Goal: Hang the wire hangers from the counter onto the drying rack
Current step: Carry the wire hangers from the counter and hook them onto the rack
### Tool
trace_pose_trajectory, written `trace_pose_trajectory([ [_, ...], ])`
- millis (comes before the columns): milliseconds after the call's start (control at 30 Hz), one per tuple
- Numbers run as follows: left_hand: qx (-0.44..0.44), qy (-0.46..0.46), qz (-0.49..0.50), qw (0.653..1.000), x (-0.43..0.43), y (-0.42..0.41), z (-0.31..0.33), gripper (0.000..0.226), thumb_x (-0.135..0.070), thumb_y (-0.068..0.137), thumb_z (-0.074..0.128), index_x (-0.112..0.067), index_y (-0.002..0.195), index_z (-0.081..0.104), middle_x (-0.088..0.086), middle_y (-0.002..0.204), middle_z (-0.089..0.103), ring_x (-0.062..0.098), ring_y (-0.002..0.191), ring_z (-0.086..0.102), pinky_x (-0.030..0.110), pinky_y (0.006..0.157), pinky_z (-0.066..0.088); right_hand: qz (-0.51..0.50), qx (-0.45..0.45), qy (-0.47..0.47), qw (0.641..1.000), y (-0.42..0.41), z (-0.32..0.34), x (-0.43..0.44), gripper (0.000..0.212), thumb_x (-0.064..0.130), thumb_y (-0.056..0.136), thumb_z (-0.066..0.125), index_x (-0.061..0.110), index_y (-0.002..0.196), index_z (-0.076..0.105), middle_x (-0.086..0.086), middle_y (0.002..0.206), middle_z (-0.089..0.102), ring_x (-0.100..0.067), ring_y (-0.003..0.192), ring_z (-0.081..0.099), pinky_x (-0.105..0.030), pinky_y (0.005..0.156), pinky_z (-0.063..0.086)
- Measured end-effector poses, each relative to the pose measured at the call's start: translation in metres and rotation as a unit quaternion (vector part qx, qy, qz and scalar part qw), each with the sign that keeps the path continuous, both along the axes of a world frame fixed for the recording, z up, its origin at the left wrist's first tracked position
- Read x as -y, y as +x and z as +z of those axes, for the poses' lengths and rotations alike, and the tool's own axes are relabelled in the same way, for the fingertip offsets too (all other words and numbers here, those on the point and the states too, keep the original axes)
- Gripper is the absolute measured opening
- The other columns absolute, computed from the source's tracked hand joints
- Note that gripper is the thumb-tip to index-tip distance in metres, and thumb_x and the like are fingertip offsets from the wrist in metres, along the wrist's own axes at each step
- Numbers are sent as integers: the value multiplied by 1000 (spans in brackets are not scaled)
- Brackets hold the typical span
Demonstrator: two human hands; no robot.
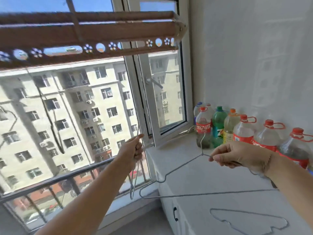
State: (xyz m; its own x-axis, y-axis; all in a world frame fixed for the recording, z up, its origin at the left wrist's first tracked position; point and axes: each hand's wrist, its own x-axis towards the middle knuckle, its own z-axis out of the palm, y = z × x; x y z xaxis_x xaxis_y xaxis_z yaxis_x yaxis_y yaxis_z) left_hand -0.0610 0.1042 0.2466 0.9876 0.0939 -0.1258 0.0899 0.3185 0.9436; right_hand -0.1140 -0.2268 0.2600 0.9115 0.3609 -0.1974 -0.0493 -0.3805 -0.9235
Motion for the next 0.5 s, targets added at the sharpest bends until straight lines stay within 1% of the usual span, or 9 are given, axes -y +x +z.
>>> trace_pose_trajectory([
  [100,7,7,32,999,-20,-15,23,21,-12,100,38,-12,102,59,-8,40,31,4,30,23,10,35,14,-30,14,10,999,10,11,-24,13,12,85,64,6,92,72,-4,66,61,-5,51,49,-17,48,39],
  [167,18,4,48,999,-30,-23,38,22,-11,100,37,-11,101,58,-8,41,31,3,30,22,10,36,14,-46,13,45,998,16,17,-44,13,9,86,62,8,94,73,-4,71,66,-4,55,53,-14,46,40],
  [233,34,-12,62,997,-40,-30,52,21,-10,99,37,-10,100,58,-7,41,31,3,30,22,8,34,14,-55,-6,123,991,21,26,-69,19,2,86,58,8,97,72,-5,74,69,-6,58,58,-14,45,43],
  [300,51,-25,70,996,-47,-34,67,21,-10,99,36,-10,99,57,-8,40,31,3,29,22,8,33,14,-59,-27,215,975,26,39,-97,23,-6,87,52,4,100,69,-6,71,70,-7,56,62,-15,44,46],
  [333,59,-26,75,995,-51,-36,75,22,-10,100,34,-10,99,57,-8,39,31,3,28,22,7,32,14,-57,-30,247,967,28,46,-111,25,-7,87,50,3,101,68,-7,71,69,-8,56,62,-16,45,47],
  [433,96,-24,97,990,-62,-38,97,24,-11,100,34,-12,97,58,-9,38,33,3,28,24,9,32,16,-41,-13,284,958,35,73,-154,26,-7,89,46,3,103,66,-8,74,65,-12,62,55,-18,49,46],
  [500,122,-20,117,985,-68,-37,111,25,-11,100,35,-14,95,59,-8,38,35,3,30,25,10,33,18,-36,-9,311,950,44,90,-182,24,-6,90,45,3,103,63,-7,74,61,-12,62,50,-18,46,43],
])
